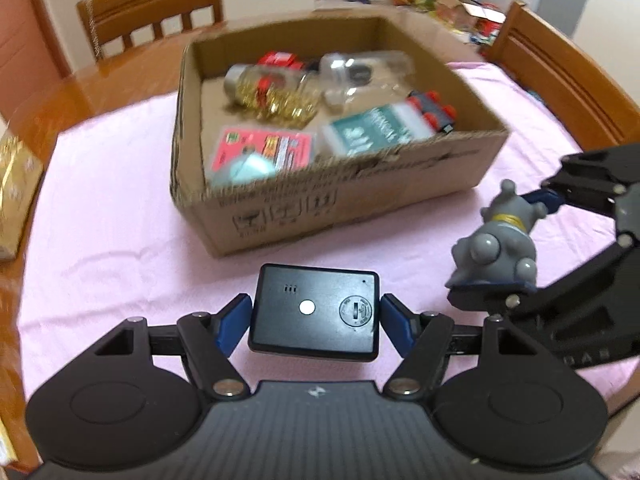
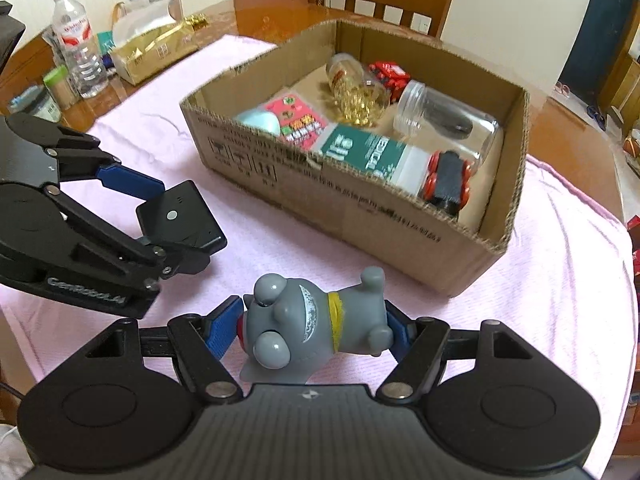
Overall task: Organize rigid objects
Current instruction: 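Carry the black device and gray figure over the box and open both grippers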
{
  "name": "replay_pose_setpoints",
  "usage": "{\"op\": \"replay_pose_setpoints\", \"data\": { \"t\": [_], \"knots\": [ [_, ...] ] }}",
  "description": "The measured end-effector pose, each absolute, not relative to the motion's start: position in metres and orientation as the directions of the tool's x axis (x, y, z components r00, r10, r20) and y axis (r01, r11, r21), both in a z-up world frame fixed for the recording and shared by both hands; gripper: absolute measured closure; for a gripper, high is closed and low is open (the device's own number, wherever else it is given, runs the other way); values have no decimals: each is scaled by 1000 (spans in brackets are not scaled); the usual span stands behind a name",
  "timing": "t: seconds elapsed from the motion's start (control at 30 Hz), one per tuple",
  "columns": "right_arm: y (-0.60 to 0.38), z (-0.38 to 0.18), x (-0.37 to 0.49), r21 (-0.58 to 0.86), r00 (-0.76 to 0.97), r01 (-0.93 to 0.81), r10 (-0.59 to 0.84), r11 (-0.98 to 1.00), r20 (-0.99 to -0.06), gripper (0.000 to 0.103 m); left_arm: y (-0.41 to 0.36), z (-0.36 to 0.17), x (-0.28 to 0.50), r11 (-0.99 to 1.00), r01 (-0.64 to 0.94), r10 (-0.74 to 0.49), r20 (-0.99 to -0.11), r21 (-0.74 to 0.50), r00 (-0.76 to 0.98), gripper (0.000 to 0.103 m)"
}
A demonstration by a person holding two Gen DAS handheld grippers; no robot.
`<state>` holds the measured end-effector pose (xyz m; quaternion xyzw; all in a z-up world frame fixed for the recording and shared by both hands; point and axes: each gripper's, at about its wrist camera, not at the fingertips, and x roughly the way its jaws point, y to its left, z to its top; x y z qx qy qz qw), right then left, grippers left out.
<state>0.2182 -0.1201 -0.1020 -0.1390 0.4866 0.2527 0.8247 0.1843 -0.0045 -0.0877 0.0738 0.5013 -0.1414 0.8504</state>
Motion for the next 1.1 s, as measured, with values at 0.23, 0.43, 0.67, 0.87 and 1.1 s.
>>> {"op": "replay_pose_setpoints", "data": {
  "t": [0.23,0.43,0.67,0.87,1.1],
  "knots": [
    [-132,-66,219,12,442,-559,311,829,-842,27,-3,-42,198,938,346,-189,-829,5,526,33],
    [-140,-45,232,-16,503,-542,309,841,-807,27,-5,-14,226,941,337,-193,-776,28,601,33],
    [-144,-34,250,-15,542,-503,302,864,-784,27,-9,-27,271,949,315,-176,-777,31,605,33],
    [-142,-34,259,-4,548,-479,296,878,-782,27,-11,-43,291,959,277,-131,-772,60,622,28],
    [-138,-37,266,-6,547,-472,287,881,-786,26,2,-38,291,977,213,-145,-764,-10,629,7]
  ]
}}
